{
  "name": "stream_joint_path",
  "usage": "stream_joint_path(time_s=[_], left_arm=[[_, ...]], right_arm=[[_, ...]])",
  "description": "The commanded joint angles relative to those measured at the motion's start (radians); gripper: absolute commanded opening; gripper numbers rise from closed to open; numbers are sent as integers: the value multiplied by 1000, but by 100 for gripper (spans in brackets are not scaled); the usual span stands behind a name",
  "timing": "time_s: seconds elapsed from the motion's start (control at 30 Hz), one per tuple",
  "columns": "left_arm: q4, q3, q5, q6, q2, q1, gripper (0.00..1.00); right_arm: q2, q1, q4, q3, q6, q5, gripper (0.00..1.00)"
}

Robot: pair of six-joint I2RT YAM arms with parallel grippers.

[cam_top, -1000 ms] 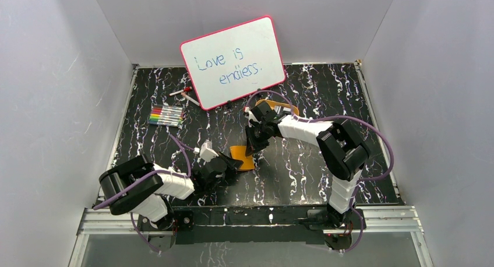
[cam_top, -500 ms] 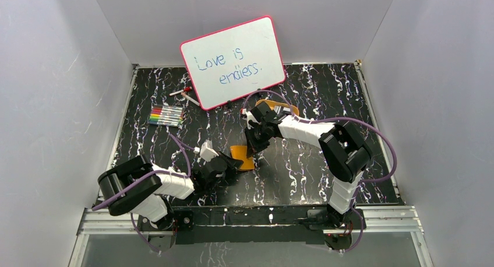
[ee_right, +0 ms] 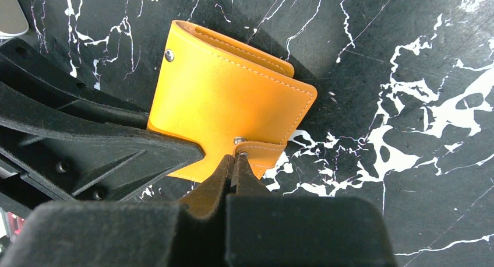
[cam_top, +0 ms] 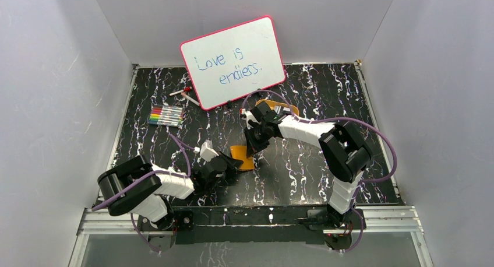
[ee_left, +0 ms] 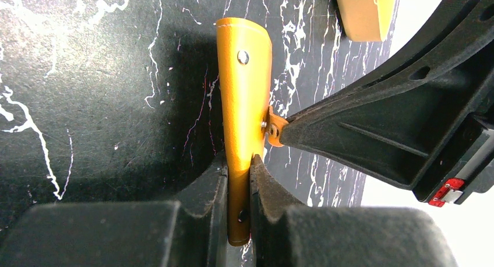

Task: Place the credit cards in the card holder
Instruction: Close the card holder at the center of the board.

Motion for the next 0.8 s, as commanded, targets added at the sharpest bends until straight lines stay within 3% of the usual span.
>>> stream_joint_path(time_s=[0.0, 0.77], left_arm=[[-232, -34, -57, 71, 21, 1, 0], [-210, -35, -51, 73, 29, 1, 0]], right_arm=[[-34, 0, 37, 40, 10, -34, 0], [0, 2, 52, 44, 31, -48, 0]])
